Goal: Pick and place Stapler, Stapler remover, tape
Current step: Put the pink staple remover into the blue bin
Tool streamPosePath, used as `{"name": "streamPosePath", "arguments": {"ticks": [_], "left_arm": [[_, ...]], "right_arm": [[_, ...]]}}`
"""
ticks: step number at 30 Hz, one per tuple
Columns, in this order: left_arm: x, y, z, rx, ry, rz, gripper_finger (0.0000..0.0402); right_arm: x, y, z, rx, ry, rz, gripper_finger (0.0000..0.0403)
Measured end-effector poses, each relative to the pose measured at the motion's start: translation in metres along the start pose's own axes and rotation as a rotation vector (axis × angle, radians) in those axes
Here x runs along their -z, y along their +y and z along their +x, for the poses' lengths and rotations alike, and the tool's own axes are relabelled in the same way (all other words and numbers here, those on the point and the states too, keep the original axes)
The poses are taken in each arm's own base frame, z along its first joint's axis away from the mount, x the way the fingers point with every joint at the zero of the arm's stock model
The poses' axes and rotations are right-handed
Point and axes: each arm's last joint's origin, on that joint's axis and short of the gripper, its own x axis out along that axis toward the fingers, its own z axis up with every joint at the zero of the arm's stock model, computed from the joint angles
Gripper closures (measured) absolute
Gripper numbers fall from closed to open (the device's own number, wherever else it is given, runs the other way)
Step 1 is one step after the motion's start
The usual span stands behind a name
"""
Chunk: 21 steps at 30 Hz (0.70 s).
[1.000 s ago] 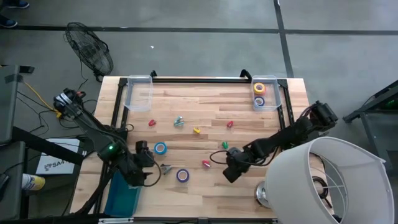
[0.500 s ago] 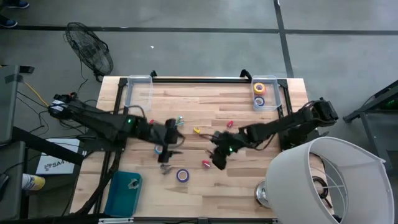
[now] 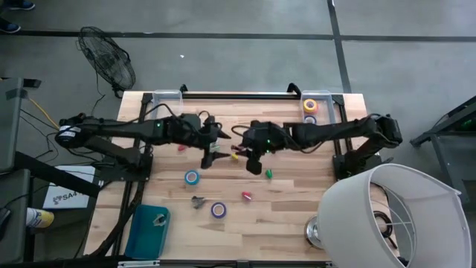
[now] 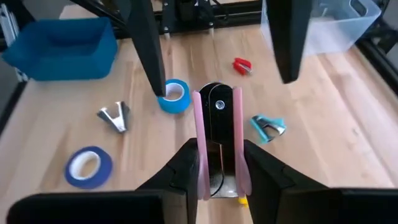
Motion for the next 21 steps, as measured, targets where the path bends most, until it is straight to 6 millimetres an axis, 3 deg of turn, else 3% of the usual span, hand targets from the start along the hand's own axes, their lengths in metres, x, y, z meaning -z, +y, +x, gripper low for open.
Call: {"name": "streamPosePath", "arguments": {"ticks": [10,21], "left_arm": [[-0.005,0.011,-0.001,-0.047,-0.06,-0.034,0.0089],[-0.007,0.012,-0.001,-0.075,-0.076,-0.041,0.0093]], "right_arm": [[-0.005,-0.024,-0.001,-0.02,-0.031,-0.101,0.0318],[-0.014,-0.025,-0.001,-0.034,-0.118,-0.185,0.0317]]}}
